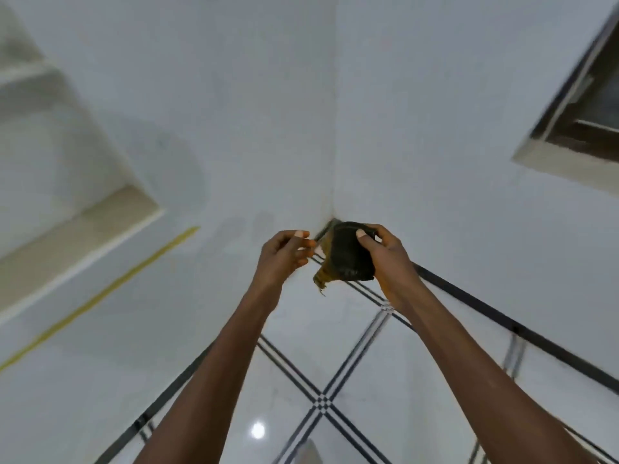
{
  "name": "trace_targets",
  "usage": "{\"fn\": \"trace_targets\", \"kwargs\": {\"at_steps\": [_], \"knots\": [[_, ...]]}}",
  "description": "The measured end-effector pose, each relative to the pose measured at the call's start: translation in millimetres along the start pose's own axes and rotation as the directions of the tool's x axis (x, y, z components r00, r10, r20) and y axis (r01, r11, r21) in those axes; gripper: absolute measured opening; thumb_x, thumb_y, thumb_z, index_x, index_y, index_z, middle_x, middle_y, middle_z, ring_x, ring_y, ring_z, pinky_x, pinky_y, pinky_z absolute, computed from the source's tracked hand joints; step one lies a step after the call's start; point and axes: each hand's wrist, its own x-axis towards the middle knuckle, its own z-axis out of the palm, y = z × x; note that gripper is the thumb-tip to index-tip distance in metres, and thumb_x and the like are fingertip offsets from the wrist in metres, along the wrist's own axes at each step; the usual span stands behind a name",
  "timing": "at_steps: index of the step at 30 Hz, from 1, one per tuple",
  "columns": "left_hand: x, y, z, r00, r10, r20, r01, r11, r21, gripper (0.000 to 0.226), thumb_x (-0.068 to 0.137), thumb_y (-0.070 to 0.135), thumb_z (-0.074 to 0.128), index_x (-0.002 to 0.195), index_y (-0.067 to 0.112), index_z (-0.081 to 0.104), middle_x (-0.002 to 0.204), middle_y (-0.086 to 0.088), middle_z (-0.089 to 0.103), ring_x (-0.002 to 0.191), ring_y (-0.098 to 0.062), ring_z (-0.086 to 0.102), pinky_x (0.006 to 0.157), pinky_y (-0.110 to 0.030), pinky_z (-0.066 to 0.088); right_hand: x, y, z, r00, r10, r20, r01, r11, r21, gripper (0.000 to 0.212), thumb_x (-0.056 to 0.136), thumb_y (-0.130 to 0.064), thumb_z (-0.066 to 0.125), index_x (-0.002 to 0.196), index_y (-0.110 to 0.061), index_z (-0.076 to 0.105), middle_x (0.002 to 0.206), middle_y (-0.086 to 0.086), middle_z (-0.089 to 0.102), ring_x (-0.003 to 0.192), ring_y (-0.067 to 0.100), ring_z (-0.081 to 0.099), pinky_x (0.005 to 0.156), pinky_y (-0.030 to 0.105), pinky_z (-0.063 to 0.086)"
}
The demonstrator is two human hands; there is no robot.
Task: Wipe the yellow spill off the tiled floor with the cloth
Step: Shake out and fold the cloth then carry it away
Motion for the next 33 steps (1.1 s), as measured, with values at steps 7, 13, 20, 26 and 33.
{"fn": "trace_targets", "kwargs": {"at_steps": [7, 13, 20, 26, 33], "knots": [[-14.2, -0.5, -183.6, 0.942, 0.001, -0.335, -0.04, 0.993, -0.11, 0.029, 0.108, 0.033, 0.05, 0.118, 0.013, 0.07, 0.108, -0.005, 0.078, 0.101, -0.021, 0.076, 0.09, -0.032, 0.061, 23.3, -21.4, 203.9, 0.943, -0.013, 0.332, 0.044, 0.995, -0.087, 0.02, 0.106, -0.03, 0.06, 0.124, -0.024, 0.065, 0.119, 0.0, 0.072, 0.112, 0.022, 0.07, 0.097, 0.043, 0.062], [-20.0, -13.0, -299.0, 0.846, -0.052, -0.531, -0.048, 0.984, -0.173, 0.029, 0.109, 0.032, 0.049, 0.119, 0.014, 0.068, 0.11, -0.008, 0.076, 0.106, -0.027, 0.074, 0.093, -0.034, 0.06, 43.6, -20.5, 339.7, 0.853, -0.001, 0.522, 0.114, 0.976, -0.183, 0.025, 0.104, -0.034, 0.062, 0.128, -0.027, 0.063, 0.127, 0.003, 0.069, 0.119, 0.024, 0.066, 0.102, 0.047, 0.059], [28.9, -11.2, -388.4, 0.773, -0.095, -0.627, -0.064, 0.972, -0.227, 0.028, 0.107, 0.032, 0.051, 0.119, 0.013, 0.068, 0.114, -0.009, 0.075, 0.106, -0.026, 0.074, 0.087, -0.029, 0.06, 98.6, -27.3, 464.4, 0.757, 0.0, 0.653, 0.235, 0.933, -0.273, 0.026, 0.103, -0.033, 0.064, 0.127, -0.026, 0.059, 0.124, 0.002, 0.065, 0.107, 0.015, 0.065, 0.078, 0.025, 0.058], [92.7, 2.9, -449.7, 0.719, -0.143, -0.68, -0.075, 0.957, -0.281, 0.028, 0.107, 0.028, 0.054, 0.119, 0.007, 0.068, 0.111, -0.01, 0.077, 0.1, -0.022, 0.076, 0.082, -0.029, 0.062, 162.1, -48.5, 562.9, 0.655, 0.035, 0.755, 0.212, 0.95, -0.228, 0.032, 0.1, -0.031, 0.069, 0.13, -0.022, 0.06, 0.123, 0.002, 0.071, 0.109, 0.016, 0.07, 0.091, 0.032, 0.062], [157.6, -0.6, -480.6, 0.716, -0.205, -0.668, -0.011, 0.952, -0.305, 0.026, 0.106, 0.023, 0.056, 0.118, 0.003, 0.068, 0.105, -0.013, 0.077, 0.093, -0.024, 0.075, 0.072, -0.023, 0.06, 268.9, -14.8, 602.4, 0.715, 0.13, 0.687, 0.394, 0.737, -0.549, 0.043, 0.102, -0.034, 0.065, 0.139, -0.018, 0.05, 0.138, 0.011, 0.061, 0.119, 0.028, 0.063, 0.092, 0.033, 0.054]]}}
